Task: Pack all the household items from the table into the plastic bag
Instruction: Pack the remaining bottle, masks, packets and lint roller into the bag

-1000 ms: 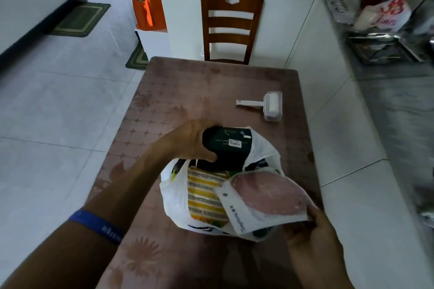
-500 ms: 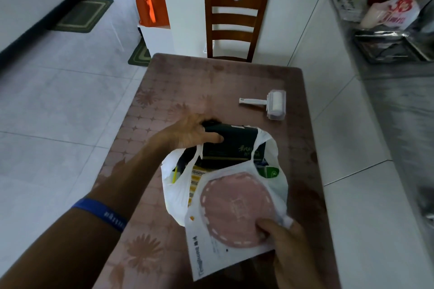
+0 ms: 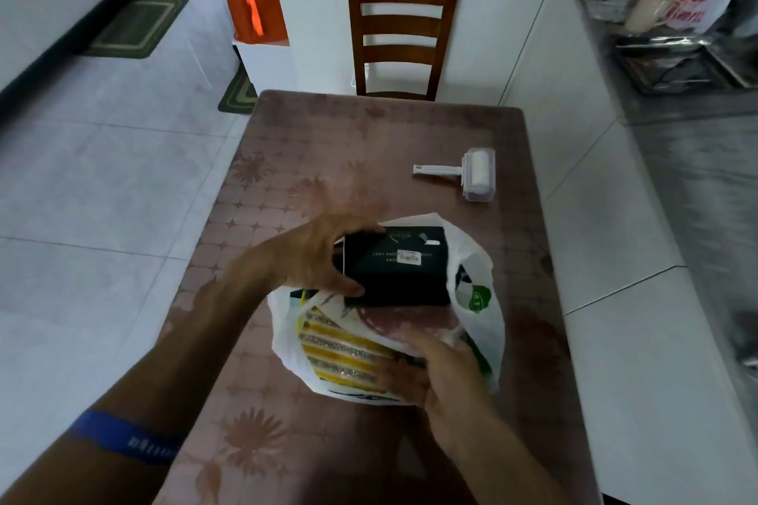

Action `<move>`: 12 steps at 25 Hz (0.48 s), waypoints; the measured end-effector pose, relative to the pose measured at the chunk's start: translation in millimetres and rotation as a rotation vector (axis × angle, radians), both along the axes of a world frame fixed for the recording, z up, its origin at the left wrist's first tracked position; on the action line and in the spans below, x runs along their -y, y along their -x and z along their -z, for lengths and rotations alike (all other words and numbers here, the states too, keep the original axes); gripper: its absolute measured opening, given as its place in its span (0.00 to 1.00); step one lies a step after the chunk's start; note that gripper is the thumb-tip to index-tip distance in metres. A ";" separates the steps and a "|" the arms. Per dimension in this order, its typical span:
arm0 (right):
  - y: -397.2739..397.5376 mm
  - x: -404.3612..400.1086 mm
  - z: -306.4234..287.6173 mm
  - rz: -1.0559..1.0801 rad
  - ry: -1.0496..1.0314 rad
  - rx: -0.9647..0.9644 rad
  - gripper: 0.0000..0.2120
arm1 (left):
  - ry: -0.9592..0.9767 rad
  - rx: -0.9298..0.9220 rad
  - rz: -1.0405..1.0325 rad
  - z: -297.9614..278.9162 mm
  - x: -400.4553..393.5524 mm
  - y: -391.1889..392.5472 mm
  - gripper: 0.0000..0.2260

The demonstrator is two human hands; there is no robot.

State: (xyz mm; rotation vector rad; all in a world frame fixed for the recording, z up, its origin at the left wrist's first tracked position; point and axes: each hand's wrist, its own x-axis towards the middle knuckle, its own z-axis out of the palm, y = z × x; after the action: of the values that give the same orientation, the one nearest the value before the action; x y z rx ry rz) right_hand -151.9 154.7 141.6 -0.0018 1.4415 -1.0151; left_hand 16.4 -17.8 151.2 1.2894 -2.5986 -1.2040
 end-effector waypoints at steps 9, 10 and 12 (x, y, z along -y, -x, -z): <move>72.8 8.8 -11.1 -0.734 0.203 -1.183 0.24 | 0.206 0.193 -0.727 -14.5 -103.1 -24.9 0.22; 74.0 19.2 -11.5 -0.693 0.249 -1.102 0.13 | 0.162 0.205 -0.680 -18.9 -102.6 -27.1 0.22; 73.9 34.6 -14.9 -0.533 0.403 -0.977 0.04 | 0.034 0.047 -0.674 -30.4 -104.5 -30.6 0.19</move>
State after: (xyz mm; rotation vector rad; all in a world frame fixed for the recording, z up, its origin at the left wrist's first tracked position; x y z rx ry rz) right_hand -225.8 120.1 156.5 -1.2560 1.8966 -0.8511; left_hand 47.1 86.6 181.6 1.9621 -1.9088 -0.9915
